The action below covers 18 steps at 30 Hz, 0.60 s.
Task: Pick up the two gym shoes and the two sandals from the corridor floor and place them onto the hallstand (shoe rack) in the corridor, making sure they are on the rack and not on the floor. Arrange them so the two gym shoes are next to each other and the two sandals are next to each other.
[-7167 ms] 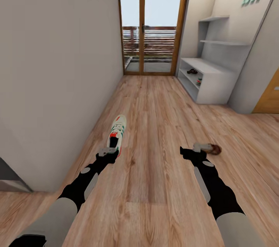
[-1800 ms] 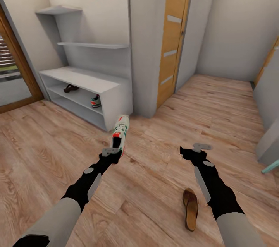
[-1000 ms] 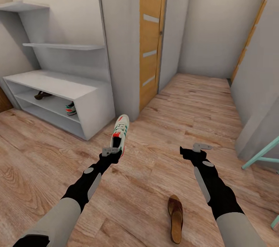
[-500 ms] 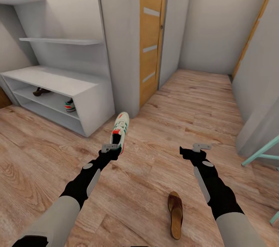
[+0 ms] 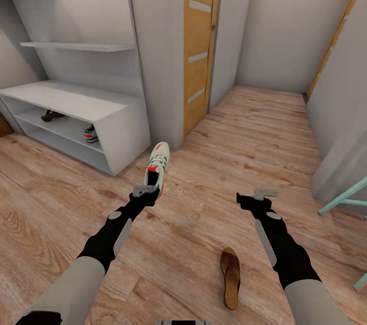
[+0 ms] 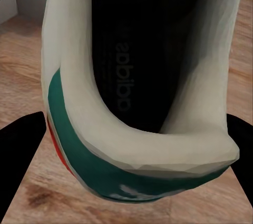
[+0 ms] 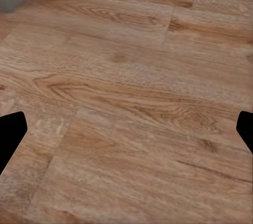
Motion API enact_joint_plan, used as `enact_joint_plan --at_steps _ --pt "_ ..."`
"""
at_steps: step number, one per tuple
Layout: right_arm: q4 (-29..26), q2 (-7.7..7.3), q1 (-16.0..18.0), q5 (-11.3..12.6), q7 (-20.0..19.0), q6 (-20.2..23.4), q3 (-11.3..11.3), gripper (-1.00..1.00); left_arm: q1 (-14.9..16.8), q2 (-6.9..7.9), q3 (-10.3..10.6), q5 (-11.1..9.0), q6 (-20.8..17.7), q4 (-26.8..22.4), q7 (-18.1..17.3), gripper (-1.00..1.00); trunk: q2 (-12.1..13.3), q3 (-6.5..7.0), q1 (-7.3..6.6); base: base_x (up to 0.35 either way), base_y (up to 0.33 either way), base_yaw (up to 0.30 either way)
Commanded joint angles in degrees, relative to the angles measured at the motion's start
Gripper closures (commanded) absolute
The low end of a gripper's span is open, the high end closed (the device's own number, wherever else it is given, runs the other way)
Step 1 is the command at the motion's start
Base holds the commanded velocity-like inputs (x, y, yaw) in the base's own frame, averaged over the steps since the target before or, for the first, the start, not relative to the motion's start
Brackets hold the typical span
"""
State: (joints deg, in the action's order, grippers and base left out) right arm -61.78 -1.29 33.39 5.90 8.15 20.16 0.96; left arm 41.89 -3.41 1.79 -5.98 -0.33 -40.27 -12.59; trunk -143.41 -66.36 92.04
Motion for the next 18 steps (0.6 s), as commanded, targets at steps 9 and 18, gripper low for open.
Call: enact_joint_plan --at_steps 9,18 --pt "-0.09 -0.02 0.01 0.6 0.38 0.23 -0.08 -1.0 0.0 -0.07 0.19 -0.61 -0.1 0.08 -0.07 1.0 -0.02 0.12 -0.01 -0.224 0.0 -0.178" --pt "-0.09 -0.03 0.01 0.6 0.38 0.23 -0.08 -1.0 0.02 -0.1 0.14 -0.63 -0.11 0.1 -0.07 1.0 -0.02 0.16 -0.01 -0.125 0.0 -0.043"
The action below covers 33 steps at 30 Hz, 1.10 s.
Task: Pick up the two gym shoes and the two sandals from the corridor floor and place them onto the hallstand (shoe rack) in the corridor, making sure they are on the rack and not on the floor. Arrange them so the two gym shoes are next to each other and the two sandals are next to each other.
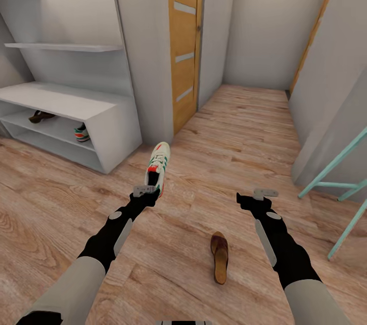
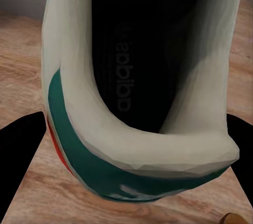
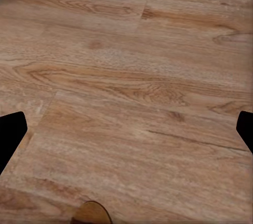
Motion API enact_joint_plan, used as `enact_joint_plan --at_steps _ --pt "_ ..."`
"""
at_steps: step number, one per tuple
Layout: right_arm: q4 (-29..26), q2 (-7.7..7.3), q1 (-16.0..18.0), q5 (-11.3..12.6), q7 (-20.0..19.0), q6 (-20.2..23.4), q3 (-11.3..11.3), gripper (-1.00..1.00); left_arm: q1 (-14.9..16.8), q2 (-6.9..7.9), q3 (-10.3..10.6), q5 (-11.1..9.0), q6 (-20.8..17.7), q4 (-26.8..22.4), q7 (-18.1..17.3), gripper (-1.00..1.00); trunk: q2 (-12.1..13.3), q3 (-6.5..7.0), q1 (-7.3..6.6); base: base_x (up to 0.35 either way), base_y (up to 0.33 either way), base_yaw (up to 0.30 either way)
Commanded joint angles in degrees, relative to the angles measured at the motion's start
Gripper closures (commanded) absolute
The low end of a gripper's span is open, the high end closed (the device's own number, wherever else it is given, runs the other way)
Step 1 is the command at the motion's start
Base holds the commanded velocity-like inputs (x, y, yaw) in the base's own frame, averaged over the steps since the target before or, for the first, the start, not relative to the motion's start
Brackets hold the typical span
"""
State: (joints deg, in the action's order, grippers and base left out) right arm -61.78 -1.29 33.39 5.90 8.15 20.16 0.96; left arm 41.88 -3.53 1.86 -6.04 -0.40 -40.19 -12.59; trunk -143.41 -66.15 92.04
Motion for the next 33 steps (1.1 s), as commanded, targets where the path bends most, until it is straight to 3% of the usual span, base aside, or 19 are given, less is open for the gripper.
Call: enact_joint_plan --at_steps 1,13,24,33 --pt "-0.09 -0.03 0.01 0.6 0.38 0.23 -0.08 -1.0 0.03 0.01 0.08 -0.57 -0.04 0.03 -0.07 1.0 -0.02 -0.05 -0.01 -0.009 0.0 -0.003" --pt "-0.09 -0.03 0.01 0.6 0.41 0.23 -0.08 -1.0 0.04 0.01 0.09 -0.61 -0.12 0.03 -0.07 1.0 -0.02 -0.05 -0.01 -0.039 0.131 0.0" --pt "-0.09 -0.03 0.01 0.86 0.45 0.23 -0.08 -1.0 0.04 0.01 0.08 -0.48 -0.04 0.02 -0.07 1.0 -0.02 -0.23 -0.01 -0.005 0.016 0.0" --pt "-0.09 -0.03 0.01 1.01 0.4 0.23 -0.08 -1.0 0.04 0.01 0.08 -0.55 0.0 0.02 -0.07 1.0 -0.14 -3.02 0.22 0.0 0.0 0.0"
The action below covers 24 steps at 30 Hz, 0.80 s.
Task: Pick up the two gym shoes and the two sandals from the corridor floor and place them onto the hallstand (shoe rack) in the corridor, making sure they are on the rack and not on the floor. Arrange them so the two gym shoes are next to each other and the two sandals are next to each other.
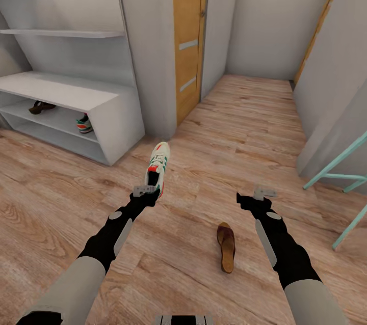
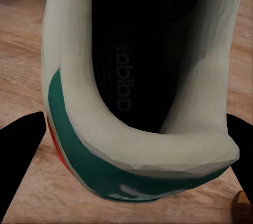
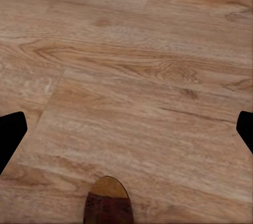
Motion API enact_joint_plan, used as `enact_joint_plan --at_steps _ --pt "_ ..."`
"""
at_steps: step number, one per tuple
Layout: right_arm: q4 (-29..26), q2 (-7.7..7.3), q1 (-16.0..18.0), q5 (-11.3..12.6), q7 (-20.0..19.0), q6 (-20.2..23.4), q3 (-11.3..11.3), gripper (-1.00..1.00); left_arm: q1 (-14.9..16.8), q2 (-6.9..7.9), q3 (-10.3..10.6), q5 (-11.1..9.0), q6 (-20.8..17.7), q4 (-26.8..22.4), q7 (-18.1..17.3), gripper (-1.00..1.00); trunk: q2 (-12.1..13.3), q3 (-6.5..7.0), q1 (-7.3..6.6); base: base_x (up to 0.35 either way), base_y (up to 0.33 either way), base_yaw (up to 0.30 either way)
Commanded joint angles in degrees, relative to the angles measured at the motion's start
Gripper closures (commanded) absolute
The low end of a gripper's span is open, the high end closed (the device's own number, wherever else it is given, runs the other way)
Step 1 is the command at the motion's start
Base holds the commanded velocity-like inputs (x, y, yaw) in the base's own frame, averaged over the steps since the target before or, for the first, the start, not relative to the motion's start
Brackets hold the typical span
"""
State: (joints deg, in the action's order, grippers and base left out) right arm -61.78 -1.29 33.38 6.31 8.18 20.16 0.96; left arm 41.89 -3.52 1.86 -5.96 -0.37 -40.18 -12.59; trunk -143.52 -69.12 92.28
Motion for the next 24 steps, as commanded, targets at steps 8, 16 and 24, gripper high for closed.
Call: enact_joint_plan --at_steps 8,16,24 --pt "1.54 0.05 0.01 0.6 0.27 -1.12 -0.09 -1.0 0.04 0.01 0.15 -0.56 0.09 -0.03 -0.08 1.0 -0.13 -2.56 0.19 0.0 0.0 0.02" --pt "10.57 0.06 0.01 0.13 0.26 -16.59 -0.17 -1.0 0.04 0.01 0.32 -0.59 0.11 -0.08 -0.07 1.0 -0.24 -5.07 0.39 0.0 0.0 0.092" --pt "11.32 0.06 0.01 0.1 0.25 -17.83 -0.17 -1.0 0.03 -0.02 0.34 -0.62 0.11 -0.08 -0.08 1.0 -0.35 -7.57 0.6 0.0 0.0 0.1"
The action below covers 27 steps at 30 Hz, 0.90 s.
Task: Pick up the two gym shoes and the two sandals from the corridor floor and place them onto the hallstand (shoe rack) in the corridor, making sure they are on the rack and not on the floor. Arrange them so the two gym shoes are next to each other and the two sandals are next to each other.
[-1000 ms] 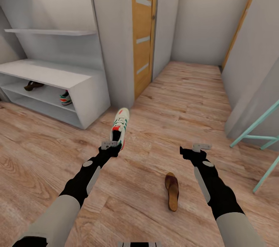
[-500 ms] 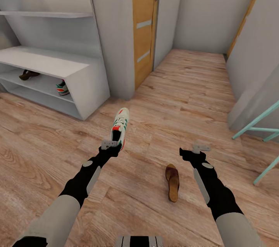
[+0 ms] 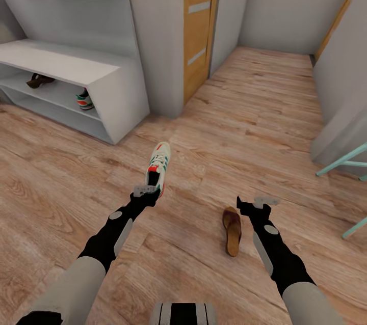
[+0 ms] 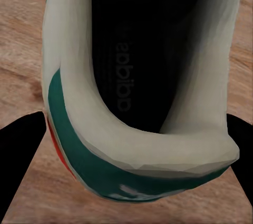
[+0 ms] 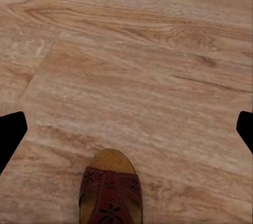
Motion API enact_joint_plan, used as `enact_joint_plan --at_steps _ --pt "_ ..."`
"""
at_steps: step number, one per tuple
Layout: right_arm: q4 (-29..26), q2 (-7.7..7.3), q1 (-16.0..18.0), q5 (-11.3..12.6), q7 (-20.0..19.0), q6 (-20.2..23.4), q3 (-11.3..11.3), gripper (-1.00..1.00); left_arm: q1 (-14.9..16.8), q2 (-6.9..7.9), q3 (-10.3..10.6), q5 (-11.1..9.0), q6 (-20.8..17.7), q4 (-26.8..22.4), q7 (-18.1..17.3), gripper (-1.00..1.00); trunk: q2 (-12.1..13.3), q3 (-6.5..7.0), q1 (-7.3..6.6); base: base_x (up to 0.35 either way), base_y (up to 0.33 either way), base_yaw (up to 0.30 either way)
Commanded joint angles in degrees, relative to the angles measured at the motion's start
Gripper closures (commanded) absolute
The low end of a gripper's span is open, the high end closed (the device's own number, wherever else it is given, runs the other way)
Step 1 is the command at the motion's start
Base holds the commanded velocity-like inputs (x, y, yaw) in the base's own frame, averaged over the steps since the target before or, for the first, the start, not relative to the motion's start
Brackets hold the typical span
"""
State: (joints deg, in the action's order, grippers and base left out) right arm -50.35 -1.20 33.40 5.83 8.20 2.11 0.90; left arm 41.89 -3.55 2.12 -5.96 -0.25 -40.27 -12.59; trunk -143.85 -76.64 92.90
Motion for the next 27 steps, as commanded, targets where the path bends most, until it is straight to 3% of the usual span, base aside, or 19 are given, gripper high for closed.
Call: enact_joint_plan --at_steps 1,12,22,27 --pt "-0.07 -0.03 0.0 0.58 0.22 0.2 -0.11 -1.0 0.02 0.02 0.07 -0.63 -0.02 0.01 -0.07 1.0 -0.03 -0.36 0.01 0.0 0.0 0.109" --pt "0.08 0.06 0.0 0.65 0.22 0.14 -0.11 -1.0 0.01 0.02 0.07 -0.63 -0.02 0.06 -0.07 1.0 -0.18 -3.78 0.29 0.0 0.0 0.083" --pt "0.08 0.03 0.0 0.67 0.23 0.09 -0.1 -1.0 0.02 -0.02 0.17 -0.59 0.0 -0.15 -0.08 1.0 -0.31 -6.85 0.55 0.0 0.0 -0.109" --pt "0.08 0.05 0.0 0.67 0.23 0.09 -0.11 -1.0 0.0 -0.05 2.72 -0.63 -0.12 -5.34 -0.07 1.0 -0.38 -8.33 0.68 0.0 0.0 -0.127"
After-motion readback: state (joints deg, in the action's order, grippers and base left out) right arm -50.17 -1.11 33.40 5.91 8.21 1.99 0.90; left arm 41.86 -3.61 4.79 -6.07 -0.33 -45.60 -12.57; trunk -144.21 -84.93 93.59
